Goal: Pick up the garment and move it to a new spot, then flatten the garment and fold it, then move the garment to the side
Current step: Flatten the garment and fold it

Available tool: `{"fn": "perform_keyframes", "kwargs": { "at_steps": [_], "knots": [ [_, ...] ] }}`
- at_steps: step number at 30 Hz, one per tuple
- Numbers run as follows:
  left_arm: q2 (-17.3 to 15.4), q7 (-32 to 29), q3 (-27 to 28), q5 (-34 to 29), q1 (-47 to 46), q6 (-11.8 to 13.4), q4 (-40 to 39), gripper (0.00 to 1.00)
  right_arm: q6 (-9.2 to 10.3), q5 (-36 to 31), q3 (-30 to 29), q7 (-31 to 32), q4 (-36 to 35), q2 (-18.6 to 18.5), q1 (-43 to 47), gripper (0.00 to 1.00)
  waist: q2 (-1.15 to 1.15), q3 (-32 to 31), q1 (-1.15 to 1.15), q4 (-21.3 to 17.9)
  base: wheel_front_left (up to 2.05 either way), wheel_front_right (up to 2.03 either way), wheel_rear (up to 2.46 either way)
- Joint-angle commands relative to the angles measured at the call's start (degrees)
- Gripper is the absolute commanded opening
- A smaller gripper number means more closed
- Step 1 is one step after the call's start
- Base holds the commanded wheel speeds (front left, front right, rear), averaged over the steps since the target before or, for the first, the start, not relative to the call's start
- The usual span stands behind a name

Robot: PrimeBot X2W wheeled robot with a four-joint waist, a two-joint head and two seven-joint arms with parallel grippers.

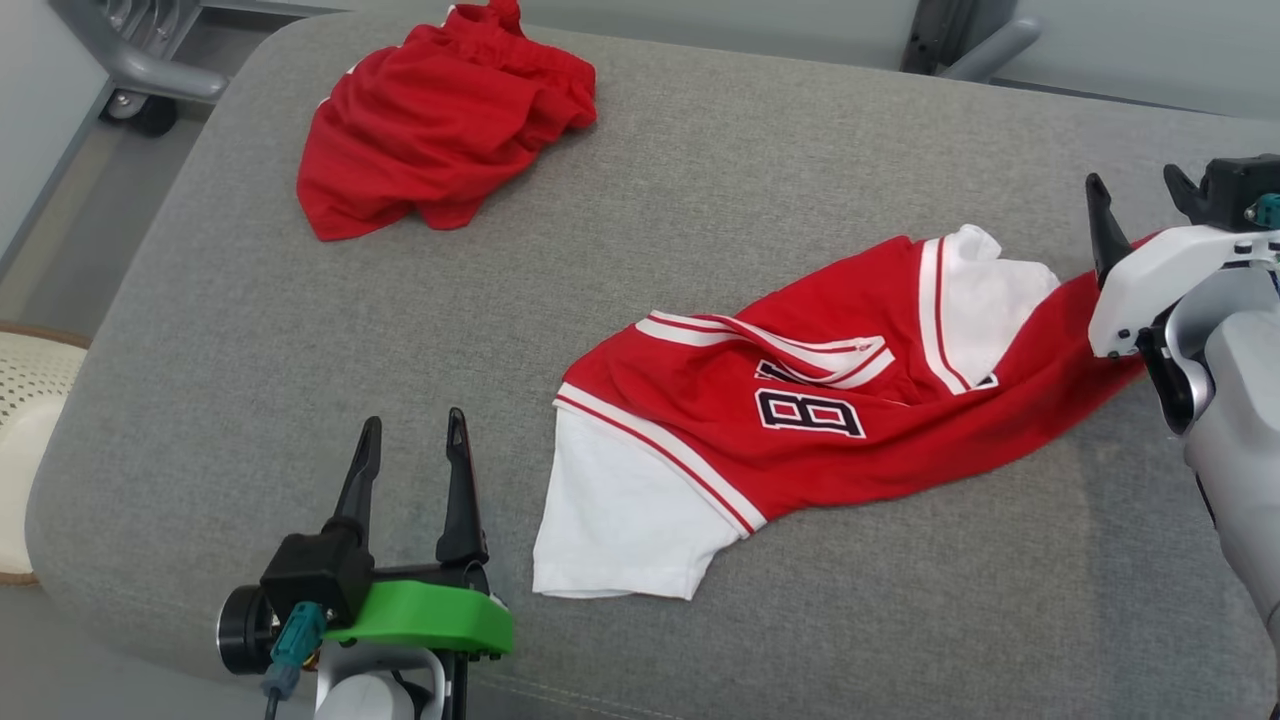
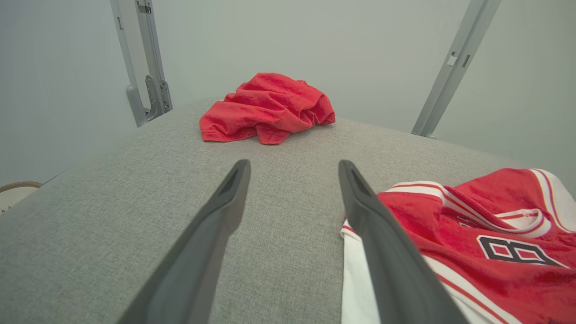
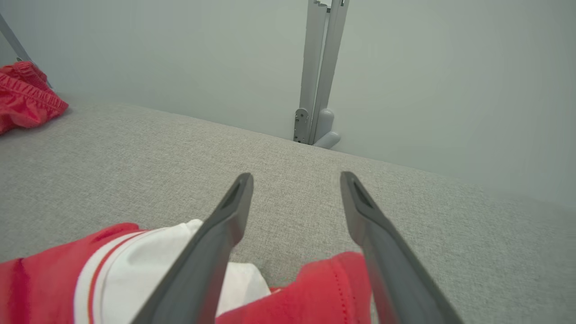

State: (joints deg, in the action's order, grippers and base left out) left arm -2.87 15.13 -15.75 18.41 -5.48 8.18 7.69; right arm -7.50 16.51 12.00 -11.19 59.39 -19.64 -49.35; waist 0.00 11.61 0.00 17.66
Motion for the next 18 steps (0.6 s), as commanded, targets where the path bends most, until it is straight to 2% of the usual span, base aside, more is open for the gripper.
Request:
{"fn": "perform_keyframes", "kwargs": {
  "at_steps": [1,12,18],
  "knots": [
    [-0.1,0.1,0.3,-0.2,-0.6,0.4,-0.6,1.0,0.02,1.2,0.3,-0.8,0.5,-0.6,1.2,1.0,0.0,-0.4,0.0,-1.5,0.0,0.0,0.0],
    [-0.1,0.1,1.0,-0.6,0.9,0.7,-2.0,1.0,0.02,9.9,-3.1,-3.8,-5.8,-4.5,13.5,1.0,0.0,-0.6,0.0,-4.3,0.0,0.0,0.0],
    [-0.1,0.1,1.4,-0.8,1.2,0.4,-2.0,1.0,0.02,11.5,-2.7,-3.5,-11.2,-2.5,21.7,1.0,0.0,-0.1,0.0,-5.3,0.0,0.0,0.0]
  ]
}}
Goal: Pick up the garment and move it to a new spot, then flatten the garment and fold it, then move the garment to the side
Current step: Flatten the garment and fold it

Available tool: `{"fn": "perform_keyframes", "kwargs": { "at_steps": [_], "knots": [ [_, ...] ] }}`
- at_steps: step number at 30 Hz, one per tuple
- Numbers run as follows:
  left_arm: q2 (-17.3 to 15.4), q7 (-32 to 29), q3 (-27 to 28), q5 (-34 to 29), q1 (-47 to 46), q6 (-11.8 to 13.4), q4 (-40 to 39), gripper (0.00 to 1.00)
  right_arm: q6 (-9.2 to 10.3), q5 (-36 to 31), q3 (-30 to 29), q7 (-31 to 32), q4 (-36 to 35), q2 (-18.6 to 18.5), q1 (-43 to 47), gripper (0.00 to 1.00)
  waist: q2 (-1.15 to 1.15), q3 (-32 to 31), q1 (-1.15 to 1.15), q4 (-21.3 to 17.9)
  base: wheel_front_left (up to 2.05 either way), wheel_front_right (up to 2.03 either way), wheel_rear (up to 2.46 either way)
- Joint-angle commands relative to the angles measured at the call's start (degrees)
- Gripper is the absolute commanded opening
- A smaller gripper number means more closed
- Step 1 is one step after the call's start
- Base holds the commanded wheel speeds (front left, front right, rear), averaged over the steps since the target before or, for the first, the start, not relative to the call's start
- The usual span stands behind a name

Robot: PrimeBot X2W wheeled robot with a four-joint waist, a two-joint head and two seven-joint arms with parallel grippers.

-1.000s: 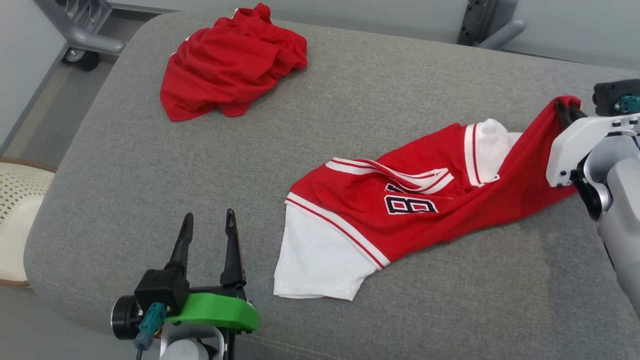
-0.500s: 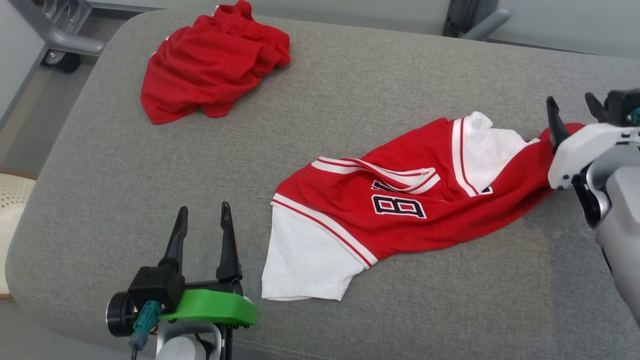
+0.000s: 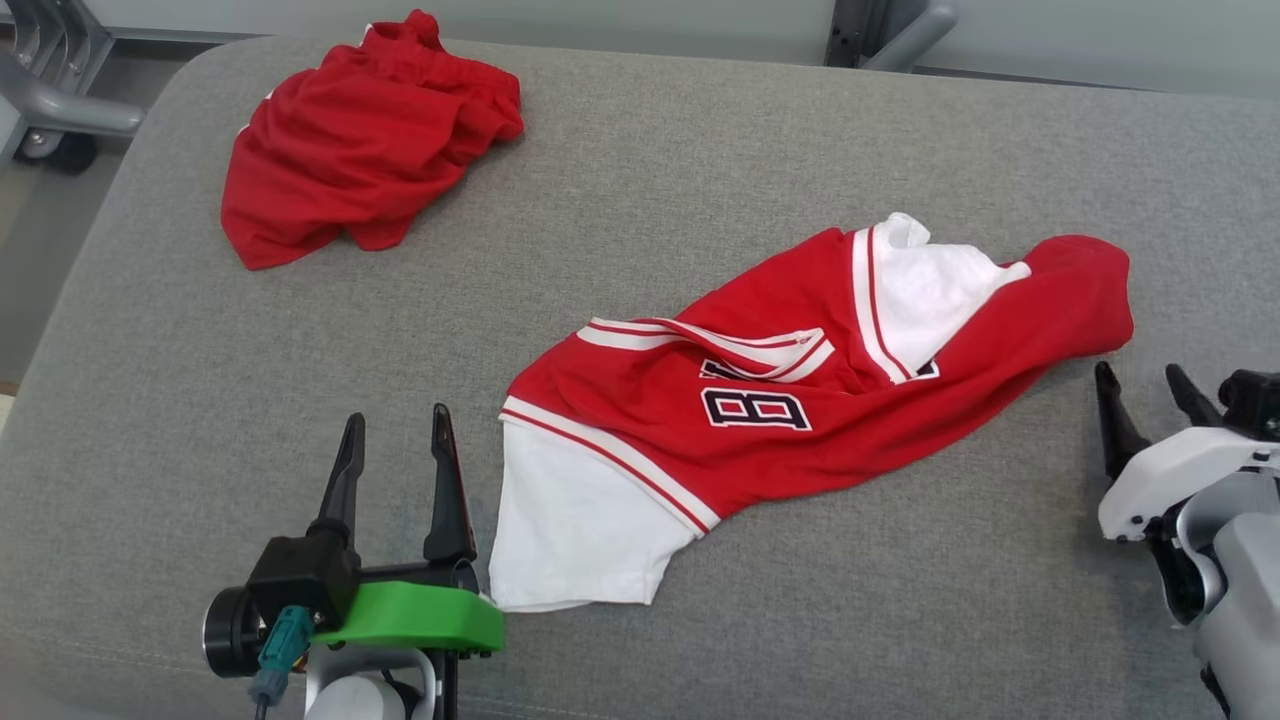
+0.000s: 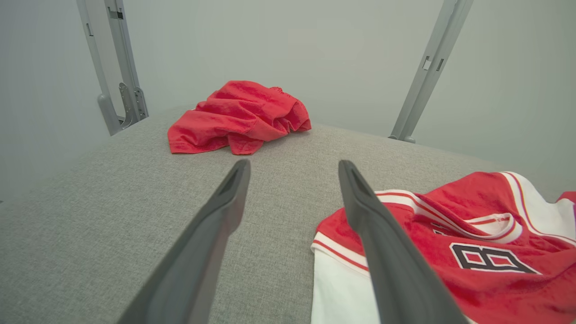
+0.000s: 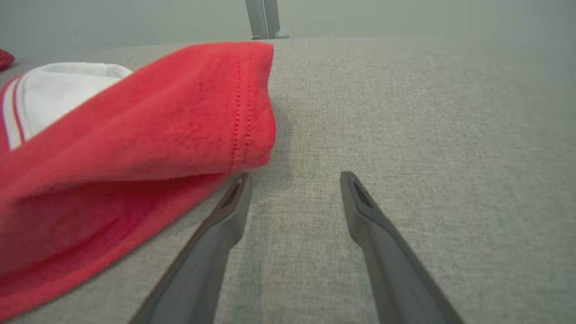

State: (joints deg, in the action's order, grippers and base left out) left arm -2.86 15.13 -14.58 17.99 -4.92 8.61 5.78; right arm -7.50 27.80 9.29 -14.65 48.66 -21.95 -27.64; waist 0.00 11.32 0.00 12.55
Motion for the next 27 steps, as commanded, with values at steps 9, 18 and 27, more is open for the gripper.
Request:
{"fn": "perform_keyframes", "kwargs": {
  "at_steps": [9,18,27],
  "knots": [
    [-0.1,0.1,-0.1,-0.8,-1.0,-0.6,0.9,1.0,0.02,1.8,2.3,4.3,-0.8,2.6,-1.8,1.0,0.0,1.3,0.0,0.8,0.0,0.0,0.0],
    [-0.1,0.1,-0.6,-0.2,-1.6,-0.4,1.4,1.0,0.02,4.0,2.1,9.4,7.3,4.4,-6.7,0.83,0.0,1.7,0.0,3.7,0.0,0.0,0.0],
    [-0.1,0.1,-0.5,0.4,-0.4,0.3,1.0,1.0,0.04,3.8,2.8,6.9,9.3,4.0,-7.4,0.0,0.0,0.6,0.0,2.5,0.0,0.0,0.0]
  ]
}}
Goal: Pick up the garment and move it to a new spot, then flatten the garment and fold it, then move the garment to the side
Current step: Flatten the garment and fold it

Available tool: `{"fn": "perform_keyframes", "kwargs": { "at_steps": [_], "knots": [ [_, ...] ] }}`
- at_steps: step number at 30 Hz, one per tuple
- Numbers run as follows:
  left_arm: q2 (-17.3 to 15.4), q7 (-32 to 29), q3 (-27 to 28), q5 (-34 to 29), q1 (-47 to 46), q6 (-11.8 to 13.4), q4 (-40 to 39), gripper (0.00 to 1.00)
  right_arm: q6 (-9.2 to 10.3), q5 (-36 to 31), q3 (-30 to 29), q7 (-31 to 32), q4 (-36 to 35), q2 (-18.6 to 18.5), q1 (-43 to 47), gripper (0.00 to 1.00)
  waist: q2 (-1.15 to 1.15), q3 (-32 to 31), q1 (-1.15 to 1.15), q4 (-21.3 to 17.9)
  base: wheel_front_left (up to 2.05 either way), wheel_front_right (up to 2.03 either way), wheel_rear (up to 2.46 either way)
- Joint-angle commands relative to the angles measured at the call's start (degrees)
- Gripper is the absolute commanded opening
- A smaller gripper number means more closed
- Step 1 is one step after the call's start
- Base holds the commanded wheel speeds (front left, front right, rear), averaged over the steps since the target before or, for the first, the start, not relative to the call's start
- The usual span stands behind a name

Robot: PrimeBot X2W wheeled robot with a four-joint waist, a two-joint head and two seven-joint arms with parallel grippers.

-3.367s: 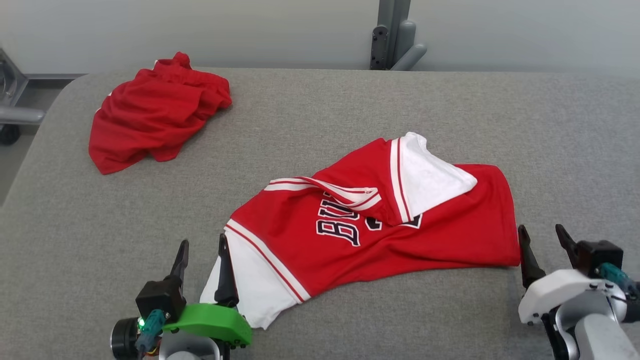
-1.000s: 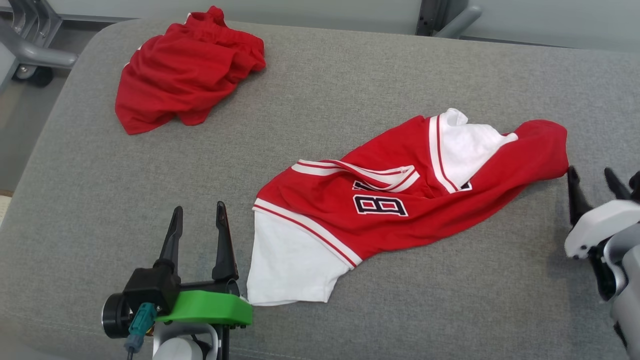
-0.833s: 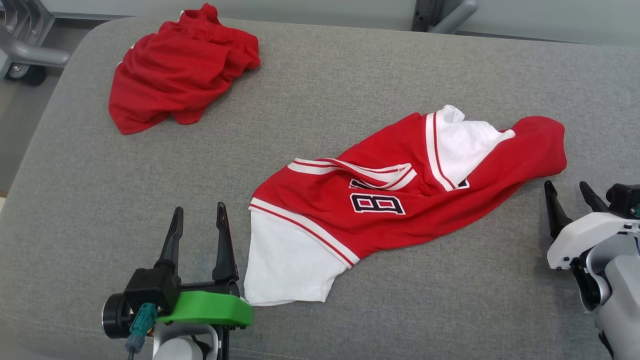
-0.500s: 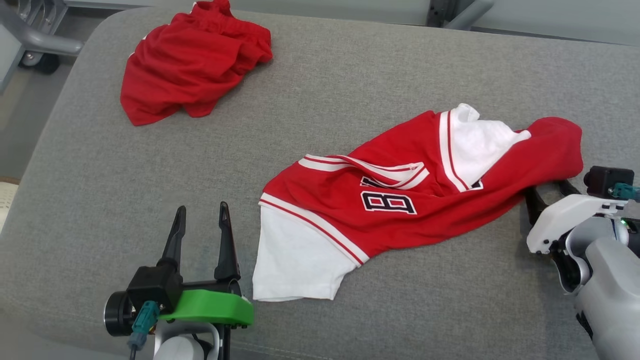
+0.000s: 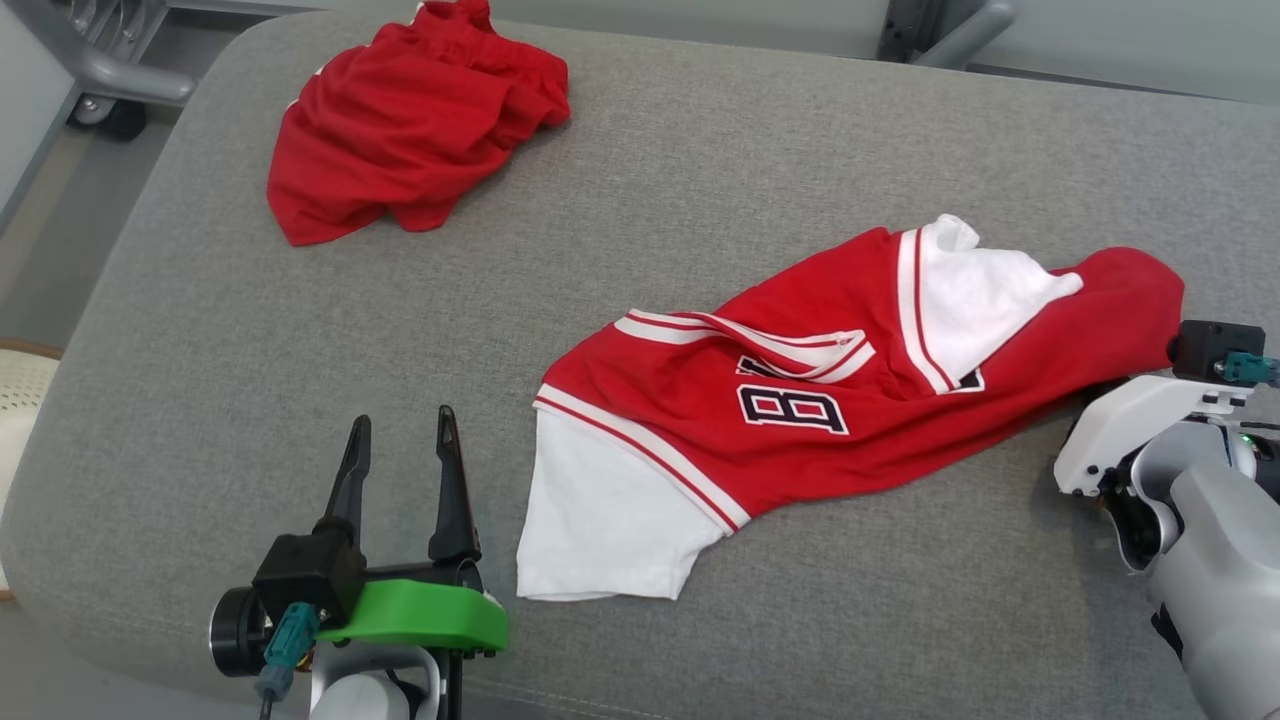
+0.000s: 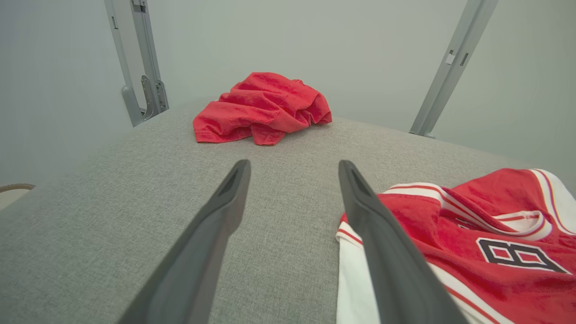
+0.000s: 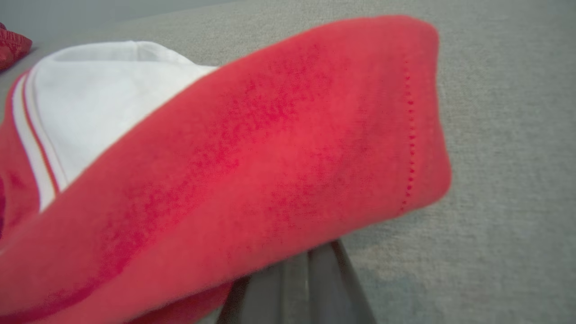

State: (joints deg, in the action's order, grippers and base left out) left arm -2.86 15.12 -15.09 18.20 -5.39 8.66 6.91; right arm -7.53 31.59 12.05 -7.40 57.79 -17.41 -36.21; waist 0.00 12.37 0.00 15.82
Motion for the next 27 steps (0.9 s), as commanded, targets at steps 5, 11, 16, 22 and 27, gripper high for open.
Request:
{"fn": "perform_keyframes", "kwargs": {
  "at_steps": [5,11,16,22,27],
  "knots": [
    [-0.1,0.1,0.2,0.2,0.8,0.1,-0.2,1.0,0.08,0.1,-0.1,-3.2,-4.2,-1.7,2.7,0.0,0.0,-1.6,0.0,-3.8,0.0,0.0,0.0],
    [-0.1,0.1,0.2,0.0,1.6,0.0,0.1,1.0,0.09,-0.5,-2.6,-3.0,-11.6,-2.8,7.8,0.0,0.0,-3.1,0.0,-7.6,0.0,0.0,0.0],
    [-0.1,0.1,0.1,-0.2,2.1,-0.1,0.4,1.0,0.08,-3.3,-9.5,-1.3,-19.8,-1.2,16.2,0.0,0.0,-4.3,0.0,-9.8,0.0,0.0,0.0],
    [-0.1,0.1,0.4,-0.6,2.8,-0.6,0.8,1.0,0.09,-6.7,-19.2,-0.1,-27.2,5.5,25.2,0.0,0.0,-5.4,0.0,-11.2,0.0,0.0,0.0],
    [-0.1,0.1,0.6,-0.8,3.3,-0.9,1.2,1.0,0.09,-11.2,-26.4,0.2,-30.4,11.6,29.8,0.0,0.0,-6.1,0.0,-12.1,0.0,0.0,0.0]
  ]
}}
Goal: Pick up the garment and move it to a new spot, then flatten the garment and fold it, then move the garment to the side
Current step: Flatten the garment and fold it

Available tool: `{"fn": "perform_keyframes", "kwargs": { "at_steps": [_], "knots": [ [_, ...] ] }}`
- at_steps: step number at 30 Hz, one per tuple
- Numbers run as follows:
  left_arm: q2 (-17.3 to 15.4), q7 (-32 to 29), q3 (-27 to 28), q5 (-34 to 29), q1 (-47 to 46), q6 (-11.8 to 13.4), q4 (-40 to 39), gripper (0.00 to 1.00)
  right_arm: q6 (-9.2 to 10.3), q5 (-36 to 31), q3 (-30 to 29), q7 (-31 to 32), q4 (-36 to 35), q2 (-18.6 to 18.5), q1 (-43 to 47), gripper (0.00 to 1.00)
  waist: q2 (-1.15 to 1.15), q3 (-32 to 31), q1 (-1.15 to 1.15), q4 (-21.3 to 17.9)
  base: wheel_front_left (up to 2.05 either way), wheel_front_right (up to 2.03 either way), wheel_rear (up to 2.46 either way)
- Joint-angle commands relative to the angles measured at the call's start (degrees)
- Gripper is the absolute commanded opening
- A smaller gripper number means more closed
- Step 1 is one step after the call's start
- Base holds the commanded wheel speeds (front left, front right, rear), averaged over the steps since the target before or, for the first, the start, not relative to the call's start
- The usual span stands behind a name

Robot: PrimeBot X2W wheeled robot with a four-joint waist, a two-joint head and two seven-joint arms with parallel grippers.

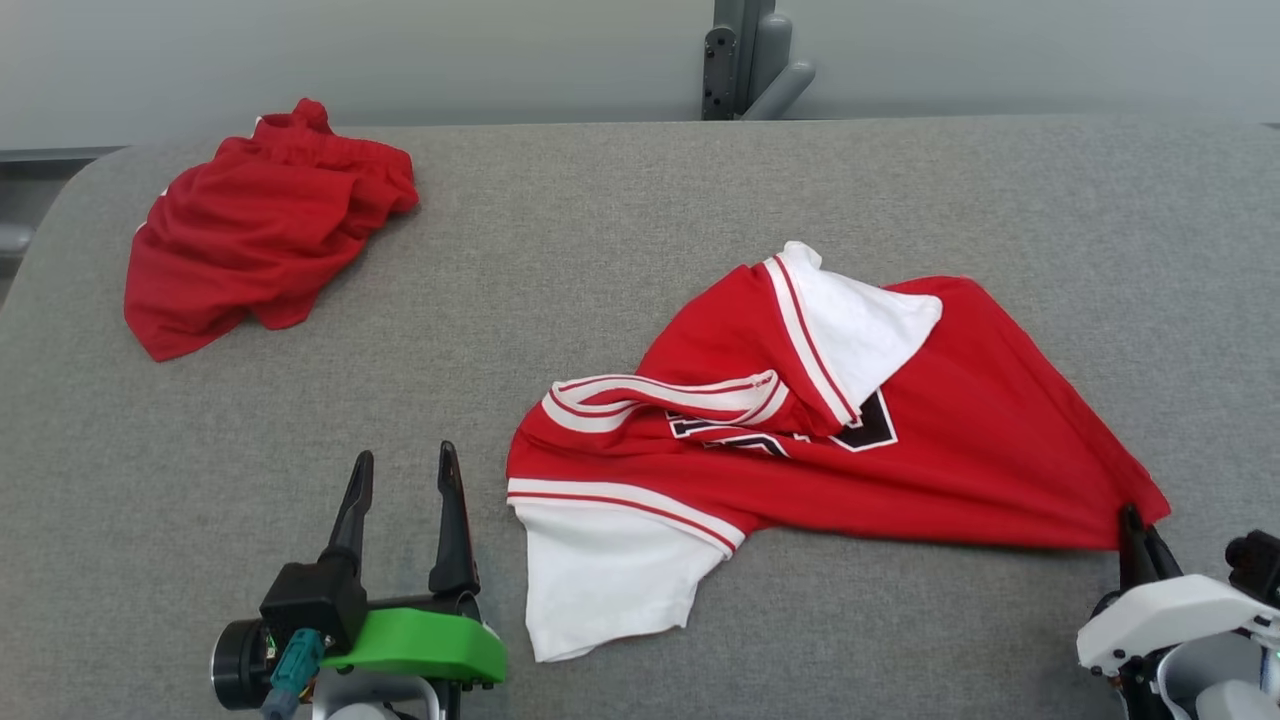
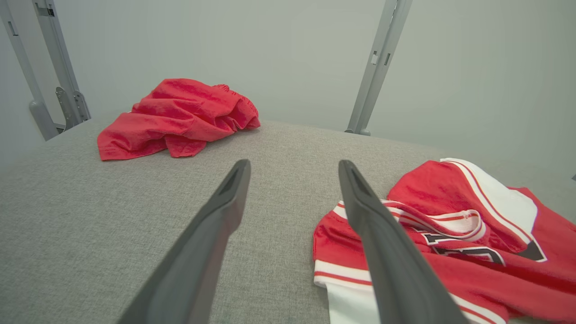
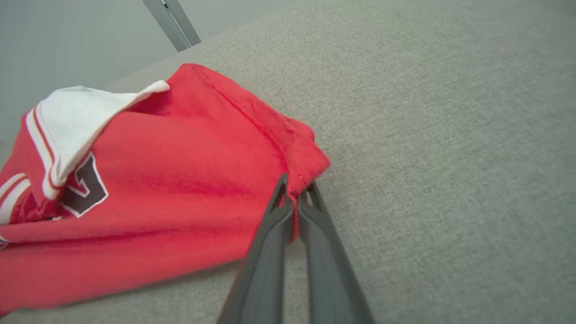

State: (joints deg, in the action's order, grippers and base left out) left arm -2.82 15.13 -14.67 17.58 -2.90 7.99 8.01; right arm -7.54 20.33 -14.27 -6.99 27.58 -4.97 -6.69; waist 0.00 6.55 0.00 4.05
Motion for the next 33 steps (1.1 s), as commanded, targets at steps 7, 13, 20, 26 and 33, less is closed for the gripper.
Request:
{"fn": "perform_keyframes", "kwargs": {
  "at_steps": [7,13,20,26,33],
  "knots": [
    [-0.1,0.1,0.2,-0.5,1.5,-0.6,0.7,1.0,0.09,-5.0,-3.8,0.0,-2.0,1.8,3.5,1.0,0.0,-1.3,0.0,-1.1,0.0,0.0,0.0],
    [-0.1,0.1,-0.3,-0.5,1.7,-0.7,0.9,1.0,0.09,-8.2,-5.4,2.6,-8.2,2.0,4.4,1.0,0.0,-2.0,0.0,-1.0,0.0,0.0,0.0],
    [-0.1,0.1,-1.0,0.5,0.8,-0.4,0.9,1.0,0.09,-12.2,-2.6,10.7,-15.2,1.2,1.6,1.0,0.0,-1.8,0.0,0.4,0.0,0.0,0.0],
    [-0.1,0.1,-0.8,0.9,0.7,-0.4,1.1,1.0,0.09,-12.7,-0.2,9.5,-15.3,0.7,-0.7,1.0,0.0,-2.2,0.0,1.5,0.0,0.0,0.0],
    [-0.1,0.1,0.5,0.7,2.8,-1.3,2.5,1.0,0.09,-13.6,3.0,2.3,-16.0,1.3,-1.5,1.0,0.0,-4.6,0.0,1.0,0.0,0.0,0.0]
  ]
}}
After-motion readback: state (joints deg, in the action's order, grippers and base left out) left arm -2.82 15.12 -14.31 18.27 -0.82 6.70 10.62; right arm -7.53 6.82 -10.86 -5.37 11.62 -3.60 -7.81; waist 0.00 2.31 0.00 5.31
